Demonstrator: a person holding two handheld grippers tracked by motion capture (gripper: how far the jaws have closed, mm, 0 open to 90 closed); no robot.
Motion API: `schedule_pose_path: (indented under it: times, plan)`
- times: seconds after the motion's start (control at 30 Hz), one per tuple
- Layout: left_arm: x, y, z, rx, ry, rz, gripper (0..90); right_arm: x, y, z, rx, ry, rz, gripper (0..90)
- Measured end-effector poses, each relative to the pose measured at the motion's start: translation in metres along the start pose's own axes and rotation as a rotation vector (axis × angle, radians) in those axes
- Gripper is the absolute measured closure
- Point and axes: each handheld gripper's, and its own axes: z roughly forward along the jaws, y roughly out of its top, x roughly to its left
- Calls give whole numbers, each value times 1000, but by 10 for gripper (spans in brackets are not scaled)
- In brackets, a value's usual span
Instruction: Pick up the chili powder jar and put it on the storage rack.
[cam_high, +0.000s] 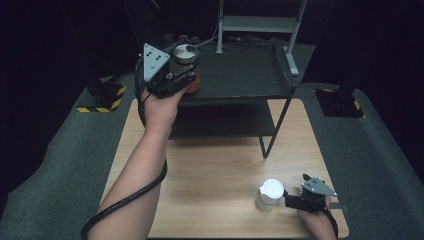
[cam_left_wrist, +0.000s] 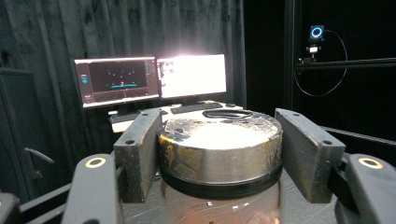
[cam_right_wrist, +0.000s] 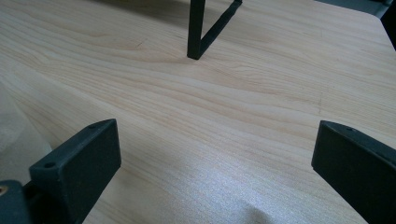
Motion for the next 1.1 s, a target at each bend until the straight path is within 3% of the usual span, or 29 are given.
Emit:
schedule_pose_path:
  times: [0.57,0.73,1.1]
  plan:
    - [-2,-1,7,16,-12,-1,345,-1,0,0,-2,3,1,6]
    - [-2,-1,5,-3,-11,-10,334,-1,0,0,-2,3,0,6]
    - [-8,5,1,6,15,-10,149,0,0,0,0,1,-5,6]
